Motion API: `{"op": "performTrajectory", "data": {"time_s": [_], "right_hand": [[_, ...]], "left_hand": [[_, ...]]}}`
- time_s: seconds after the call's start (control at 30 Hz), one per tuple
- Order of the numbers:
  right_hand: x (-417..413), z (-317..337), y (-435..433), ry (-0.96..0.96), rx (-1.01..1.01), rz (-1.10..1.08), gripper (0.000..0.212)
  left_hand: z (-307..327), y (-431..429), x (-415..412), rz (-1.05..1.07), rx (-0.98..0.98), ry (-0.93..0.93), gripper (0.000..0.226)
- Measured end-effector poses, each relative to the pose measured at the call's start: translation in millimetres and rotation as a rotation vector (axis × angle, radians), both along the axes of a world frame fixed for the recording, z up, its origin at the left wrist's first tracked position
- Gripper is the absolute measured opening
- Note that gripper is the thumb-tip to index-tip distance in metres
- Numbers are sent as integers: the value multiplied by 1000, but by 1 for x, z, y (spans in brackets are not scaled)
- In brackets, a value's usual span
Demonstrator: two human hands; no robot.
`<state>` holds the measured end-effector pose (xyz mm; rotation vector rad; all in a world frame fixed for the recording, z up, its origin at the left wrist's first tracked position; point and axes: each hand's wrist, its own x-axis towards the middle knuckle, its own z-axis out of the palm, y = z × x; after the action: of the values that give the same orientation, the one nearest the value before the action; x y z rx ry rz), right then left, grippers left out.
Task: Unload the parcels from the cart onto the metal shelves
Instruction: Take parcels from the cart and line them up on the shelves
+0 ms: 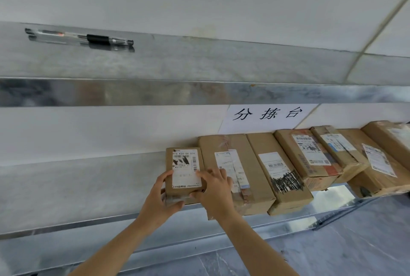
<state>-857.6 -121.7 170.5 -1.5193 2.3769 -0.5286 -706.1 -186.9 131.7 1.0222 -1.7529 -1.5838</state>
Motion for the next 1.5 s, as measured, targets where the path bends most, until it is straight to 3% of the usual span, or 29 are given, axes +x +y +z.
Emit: {"op": "performTrajectory", "data": {"time_s": [0.33,0.87,1.1,1.23,1.33,1.5], "right_hand": [[-3,-5,-14,126,-44,14,51],[1,-14,-36,209,-86,-27,43],[0,-10,-39,210,-18,-25,51],[3,-6,-38,168,17,-30,53],[12,-3,-39,170,62,-52,54],[36,3,-45,49,143,-104,71]], "left_hand": [[-12,-18,-8,38,-55,-33,68],[-8,-41,-19,32,-185,-170,63],[-8,-59,7,-101,-382,-441,72],[-5,-71,55,-21,-550,-568,73],[-4,-76,95,34,-641,-779,80],[-4,-69,158,236,-645,-973,84]]}}
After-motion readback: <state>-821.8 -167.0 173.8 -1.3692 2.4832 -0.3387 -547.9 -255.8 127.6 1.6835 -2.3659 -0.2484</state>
